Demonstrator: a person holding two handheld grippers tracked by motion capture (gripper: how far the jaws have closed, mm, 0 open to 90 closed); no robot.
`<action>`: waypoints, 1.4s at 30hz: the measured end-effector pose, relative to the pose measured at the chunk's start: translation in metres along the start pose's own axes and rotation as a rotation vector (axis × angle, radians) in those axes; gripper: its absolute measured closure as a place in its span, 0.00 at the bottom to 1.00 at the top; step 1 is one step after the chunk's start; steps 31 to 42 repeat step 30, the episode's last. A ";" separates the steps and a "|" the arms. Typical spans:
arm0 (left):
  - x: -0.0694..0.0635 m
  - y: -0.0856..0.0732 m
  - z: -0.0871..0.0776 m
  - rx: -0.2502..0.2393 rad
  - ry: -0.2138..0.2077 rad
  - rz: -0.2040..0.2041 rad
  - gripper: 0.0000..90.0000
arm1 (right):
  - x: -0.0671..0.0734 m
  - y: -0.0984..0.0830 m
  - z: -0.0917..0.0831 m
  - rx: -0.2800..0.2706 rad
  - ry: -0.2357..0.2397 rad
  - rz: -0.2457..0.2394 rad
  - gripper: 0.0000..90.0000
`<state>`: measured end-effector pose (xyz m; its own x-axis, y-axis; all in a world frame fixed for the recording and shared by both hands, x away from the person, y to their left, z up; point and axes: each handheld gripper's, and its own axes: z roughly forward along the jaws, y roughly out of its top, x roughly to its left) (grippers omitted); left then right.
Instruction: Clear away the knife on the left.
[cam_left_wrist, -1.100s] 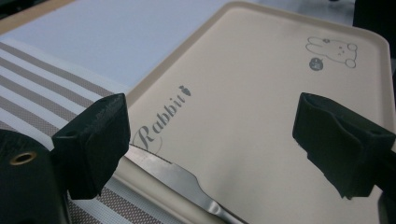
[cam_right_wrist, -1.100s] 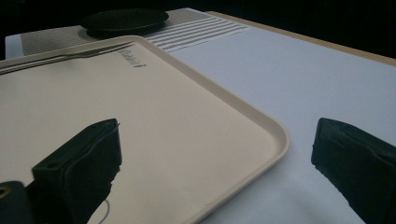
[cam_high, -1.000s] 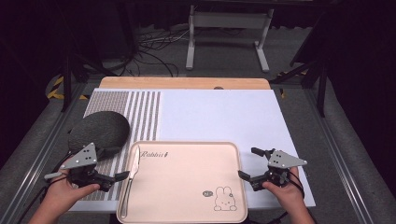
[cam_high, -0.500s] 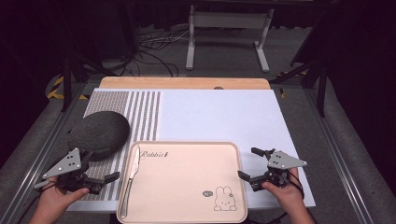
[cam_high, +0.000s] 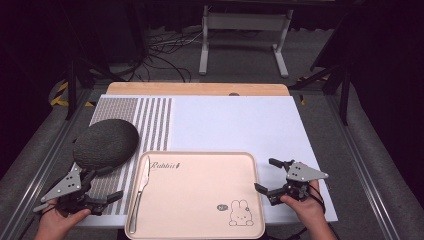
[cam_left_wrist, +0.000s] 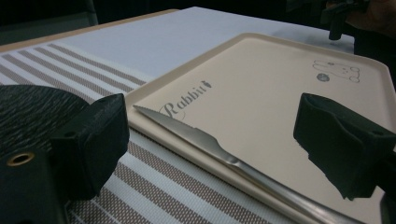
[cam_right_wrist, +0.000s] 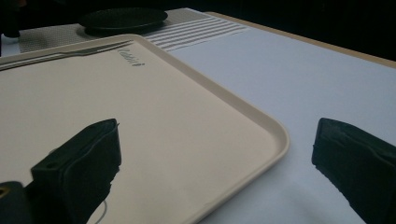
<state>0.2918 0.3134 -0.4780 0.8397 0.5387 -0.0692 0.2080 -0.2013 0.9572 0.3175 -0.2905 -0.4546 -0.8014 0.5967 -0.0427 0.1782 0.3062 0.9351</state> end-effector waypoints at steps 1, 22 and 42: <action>0.001 -0.002 -0.001 0.000 0.004 -0.003 0.13 | 0.000 0.000 0.000 0.001 0.000 0.000 0.03; 0.003 -0.007 0.000 0.008 0.006 -0.021 0.12 | -0.001 -0.002 -0.001 -0.004 -0.007 0.009 0.03; 0.003 -0.006 0.000 0.007 0.012 -0.033 0.13 | -0.001 -0.003 -0.001 0.000 -0.006 0.010 0.03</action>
